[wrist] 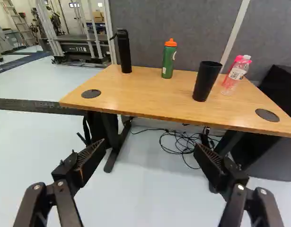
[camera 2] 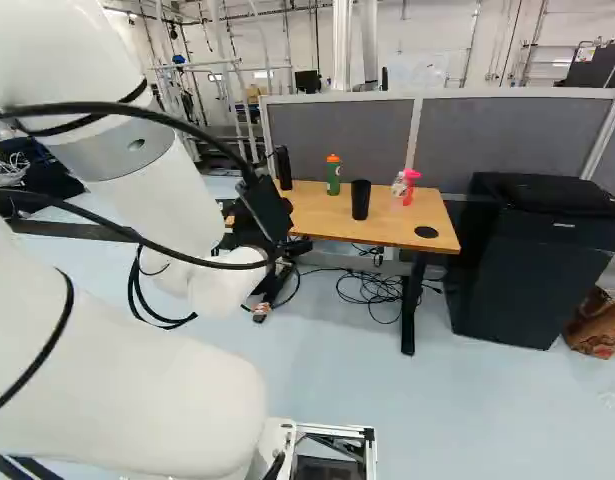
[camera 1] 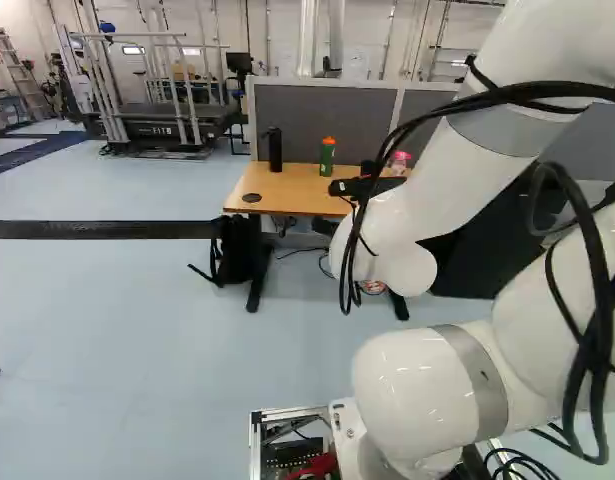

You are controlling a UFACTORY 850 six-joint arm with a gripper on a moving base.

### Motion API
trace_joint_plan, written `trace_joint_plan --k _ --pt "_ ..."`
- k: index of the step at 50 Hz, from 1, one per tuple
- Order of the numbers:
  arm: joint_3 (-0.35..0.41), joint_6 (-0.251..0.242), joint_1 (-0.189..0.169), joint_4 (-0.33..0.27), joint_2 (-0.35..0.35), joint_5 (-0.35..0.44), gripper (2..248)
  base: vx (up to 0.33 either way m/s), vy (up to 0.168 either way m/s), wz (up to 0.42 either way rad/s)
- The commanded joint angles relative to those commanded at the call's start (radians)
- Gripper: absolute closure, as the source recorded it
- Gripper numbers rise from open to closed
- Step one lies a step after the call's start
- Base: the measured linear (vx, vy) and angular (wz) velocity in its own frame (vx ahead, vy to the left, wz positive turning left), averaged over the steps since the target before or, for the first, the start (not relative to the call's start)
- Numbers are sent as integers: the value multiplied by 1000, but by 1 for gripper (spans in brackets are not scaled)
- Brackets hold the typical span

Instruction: Pick up the green bottle from the table

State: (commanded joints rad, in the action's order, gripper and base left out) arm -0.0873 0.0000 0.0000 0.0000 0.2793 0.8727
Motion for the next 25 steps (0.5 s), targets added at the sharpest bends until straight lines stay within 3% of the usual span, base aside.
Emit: trace_joint_plan --k 25 --pt "0 0 0 0 0 0 3 265 111 -37"
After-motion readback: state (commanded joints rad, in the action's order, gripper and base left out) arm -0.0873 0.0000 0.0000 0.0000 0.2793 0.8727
